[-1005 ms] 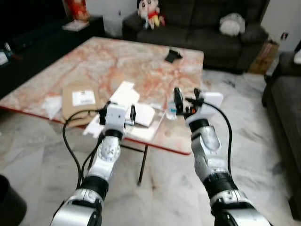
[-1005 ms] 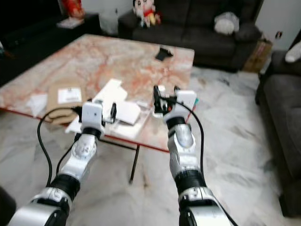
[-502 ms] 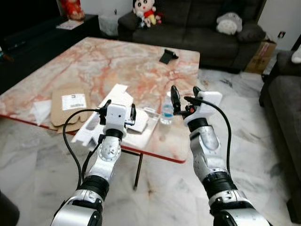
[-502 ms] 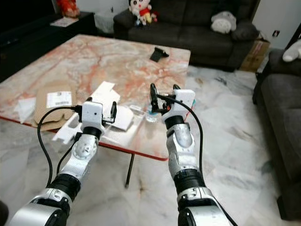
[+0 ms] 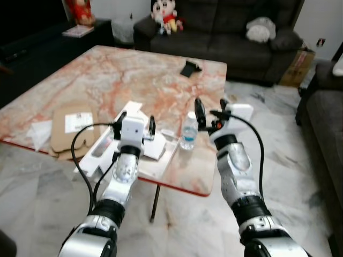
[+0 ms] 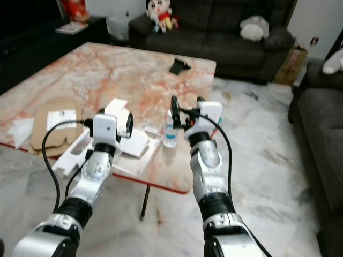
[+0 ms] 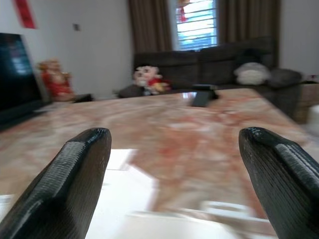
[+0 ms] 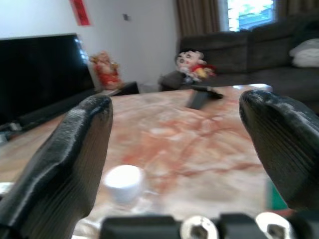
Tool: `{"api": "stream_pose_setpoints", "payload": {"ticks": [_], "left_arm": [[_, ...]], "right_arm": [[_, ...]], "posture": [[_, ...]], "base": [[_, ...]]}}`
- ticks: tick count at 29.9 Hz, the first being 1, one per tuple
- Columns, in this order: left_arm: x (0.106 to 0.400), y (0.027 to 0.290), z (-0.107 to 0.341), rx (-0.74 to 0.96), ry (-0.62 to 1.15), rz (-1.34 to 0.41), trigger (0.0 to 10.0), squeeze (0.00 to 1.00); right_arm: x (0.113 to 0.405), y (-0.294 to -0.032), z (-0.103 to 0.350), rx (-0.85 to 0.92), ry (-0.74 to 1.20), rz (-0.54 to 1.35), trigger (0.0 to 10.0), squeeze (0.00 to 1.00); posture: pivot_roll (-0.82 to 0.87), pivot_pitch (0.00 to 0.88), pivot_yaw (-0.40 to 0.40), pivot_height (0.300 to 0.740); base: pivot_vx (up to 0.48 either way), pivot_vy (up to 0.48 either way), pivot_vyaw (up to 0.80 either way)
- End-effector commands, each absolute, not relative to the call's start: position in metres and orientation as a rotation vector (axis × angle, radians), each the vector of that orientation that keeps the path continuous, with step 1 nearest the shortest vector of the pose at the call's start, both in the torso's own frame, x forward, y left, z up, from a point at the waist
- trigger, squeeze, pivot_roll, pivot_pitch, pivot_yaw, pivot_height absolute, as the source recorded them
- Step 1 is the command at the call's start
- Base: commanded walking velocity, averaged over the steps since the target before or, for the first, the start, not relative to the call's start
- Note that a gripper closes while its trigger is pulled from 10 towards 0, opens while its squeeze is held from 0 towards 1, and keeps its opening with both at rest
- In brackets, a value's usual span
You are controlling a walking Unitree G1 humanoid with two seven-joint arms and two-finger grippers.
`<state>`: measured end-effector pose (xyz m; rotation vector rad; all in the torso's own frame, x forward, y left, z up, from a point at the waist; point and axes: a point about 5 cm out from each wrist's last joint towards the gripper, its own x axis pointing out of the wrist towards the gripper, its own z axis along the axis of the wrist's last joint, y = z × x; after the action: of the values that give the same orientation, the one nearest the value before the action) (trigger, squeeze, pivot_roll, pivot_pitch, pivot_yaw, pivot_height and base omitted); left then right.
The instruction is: Picking trash to rubbish bin
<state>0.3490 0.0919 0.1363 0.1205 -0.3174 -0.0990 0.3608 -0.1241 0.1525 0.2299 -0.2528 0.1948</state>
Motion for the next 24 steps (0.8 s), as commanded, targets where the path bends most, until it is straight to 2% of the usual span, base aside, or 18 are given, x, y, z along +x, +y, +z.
{"api": "stream_pose_setpoints", "payload": {"ticks": [1, 21, 24], "left_arm": [[0.350, 0.101, 0.138, 0.133, -0.322, -0.079, 10.0, 0.00], [0.349, 0.136, 0.118, 0.177, -0.209, 0.014, 10.0, 0.00], [0.349, 0.136, 0.118, 0.175, -0.210, 0.013, 10.0, 0.00]], "right_arm": [[0.362, -0.118, 0.157, 0.240, -0.263, 0.212, 10.0, 0.00], [0.360, -0.098, 0.149, 0.224, -0.199, 0.310, 10.0, 0.00], [0.360, -0.098, 0.149, 0.227, -0.197, 0.314, 10.0, 0.00]], "posture": [[0.12, 0.000, -0.051, 0.740], [0.13, 0.000, -0.058, 0.740], [0.13, 0.000, -0.058, 0.740]], "base": [[0.000, 0.000, 0.00], [0.000, 0.000, 0.00], [0.293, 0.000, 0.00]]}}
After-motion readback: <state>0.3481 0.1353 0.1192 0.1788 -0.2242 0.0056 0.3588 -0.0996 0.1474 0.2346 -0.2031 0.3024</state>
